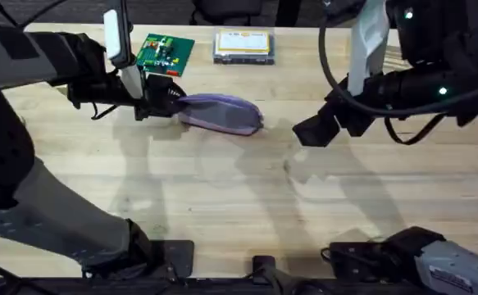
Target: Unzip the bag, pick up the pens from the table one at a time and place them inside, then zip the bag closed.
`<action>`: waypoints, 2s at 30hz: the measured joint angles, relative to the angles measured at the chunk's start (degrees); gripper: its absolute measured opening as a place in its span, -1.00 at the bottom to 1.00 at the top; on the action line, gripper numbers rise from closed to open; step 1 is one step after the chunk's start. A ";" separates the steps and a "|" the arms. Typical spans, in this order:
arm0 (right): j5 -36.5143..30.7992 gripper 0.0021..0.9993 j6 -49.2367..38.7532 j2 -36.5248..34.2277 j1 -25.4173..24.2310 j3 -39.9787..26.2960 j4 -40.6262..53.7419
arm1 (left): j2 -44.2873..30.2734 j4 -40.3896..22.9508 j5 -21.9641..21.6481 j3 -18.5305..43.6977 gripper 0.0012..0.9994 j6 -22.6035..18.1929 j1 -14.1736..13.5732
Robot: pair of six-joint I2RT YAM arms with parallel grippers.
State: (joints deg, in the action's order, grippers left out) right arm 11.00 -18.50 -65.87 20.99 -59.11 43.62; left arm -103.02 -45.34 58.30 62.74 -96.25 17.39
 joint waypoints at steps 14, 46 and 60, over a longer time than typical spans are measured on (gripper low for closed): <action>4.09 1.00 -1.78 -2.18 0.26 -0.02 -4.94 | 0.00 0.79 0.00 0.00 -0.92 0.02 -0.13; 12.92 1.00 -7.72 -24.45 1.92 -0.11 -20.32 | 0.00 1.01 0.00 0.00 -0.92 0.02 -0.17; 13.09 0.74 -7.76 -29.99 4.11 -0.11 -24.54 | 0.00 1.01 0.00 0.00 -0.92 0.02 -0.17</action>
State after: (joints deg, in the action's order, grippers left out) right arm 24.10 -26.26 -95.85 25.10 -59.22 19.07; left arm -103.02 -44.34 58.30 62.74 -96.23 17.21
